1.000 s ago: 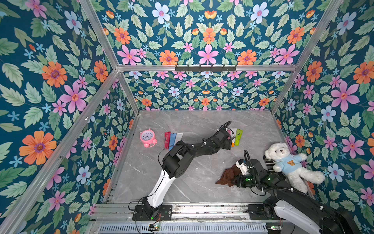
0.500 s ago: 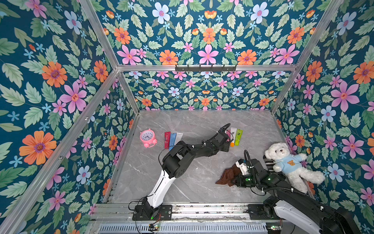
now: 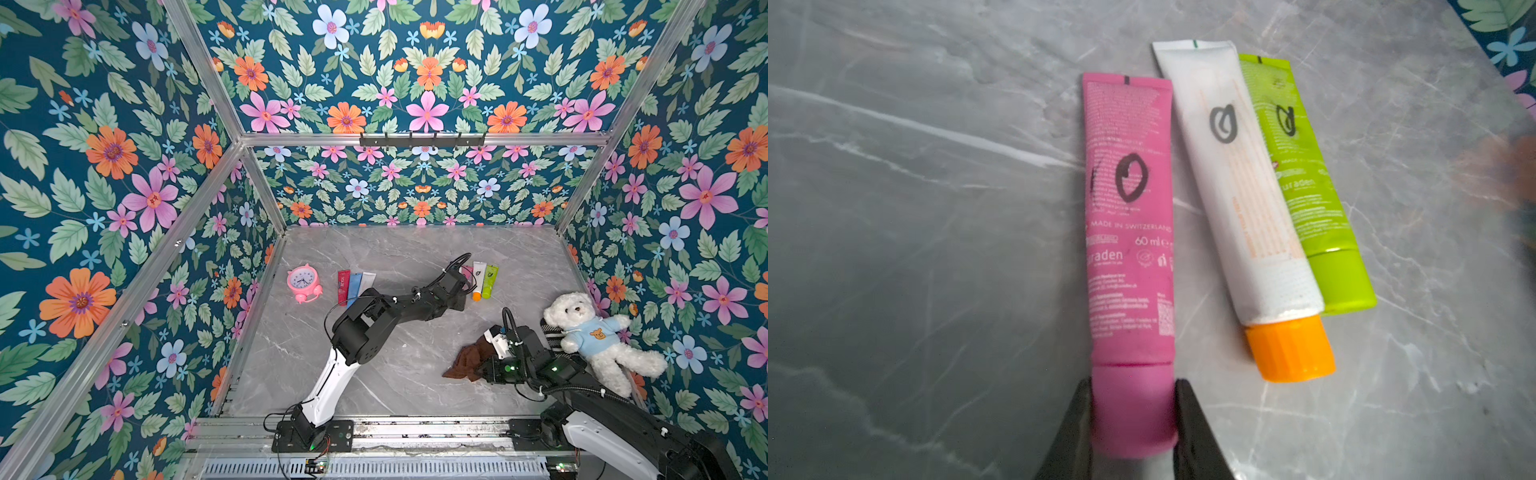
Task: Wipe the surface of the toothpaste tube
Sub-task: Move the toothpaste to the center of the board.
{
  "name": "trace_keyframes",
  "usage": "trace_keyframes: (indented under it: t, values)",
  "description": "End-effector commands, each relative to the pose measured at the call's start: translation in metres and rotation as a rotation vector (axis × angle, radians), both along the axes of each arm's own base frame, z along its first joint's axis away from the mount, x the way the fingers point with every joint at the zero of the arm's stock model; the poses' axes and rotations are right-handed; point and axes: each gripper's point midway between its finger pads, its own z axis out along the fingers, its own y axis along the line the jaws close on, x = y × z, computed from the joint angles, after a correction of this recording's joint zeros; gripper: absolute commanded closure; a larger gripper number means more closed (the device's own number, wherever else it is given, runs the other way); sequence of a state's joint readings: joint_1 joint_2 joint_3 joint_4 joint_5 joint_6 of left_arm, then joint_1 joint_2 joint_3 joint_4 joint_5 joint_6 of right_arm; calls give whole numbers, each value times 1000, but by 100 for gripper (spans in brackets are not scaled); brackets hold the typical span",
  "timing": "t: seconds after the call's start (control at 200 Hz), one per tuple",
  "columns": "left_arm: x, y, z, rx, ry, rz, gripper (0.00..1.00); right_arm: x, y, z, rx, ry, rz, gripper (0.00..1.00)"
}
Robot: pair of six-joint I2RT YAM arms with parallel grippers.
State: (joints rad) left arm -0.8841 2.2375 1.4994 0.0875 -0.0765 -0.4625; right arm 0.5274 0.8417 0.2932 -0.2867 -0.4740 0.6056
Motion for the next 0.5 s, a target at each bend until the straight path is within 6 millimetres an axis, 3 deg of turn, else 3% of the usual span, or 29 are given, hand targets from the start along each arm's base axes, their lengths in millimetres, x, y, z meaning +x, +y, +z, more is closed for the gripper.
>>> trace_keyframes:
  t: [0.0,0.26,0.495]
  values:
    - [-2,13,7,29,-27,-1,86,1,0,2,2,-10,-5,100]
    - [-22,34,34,22,-76,-63,93,7,1,6,-1,-36,-8,100]
    - [-77,79,36,31,-49,-125,94,25,2,14,11,-74,-13,100]
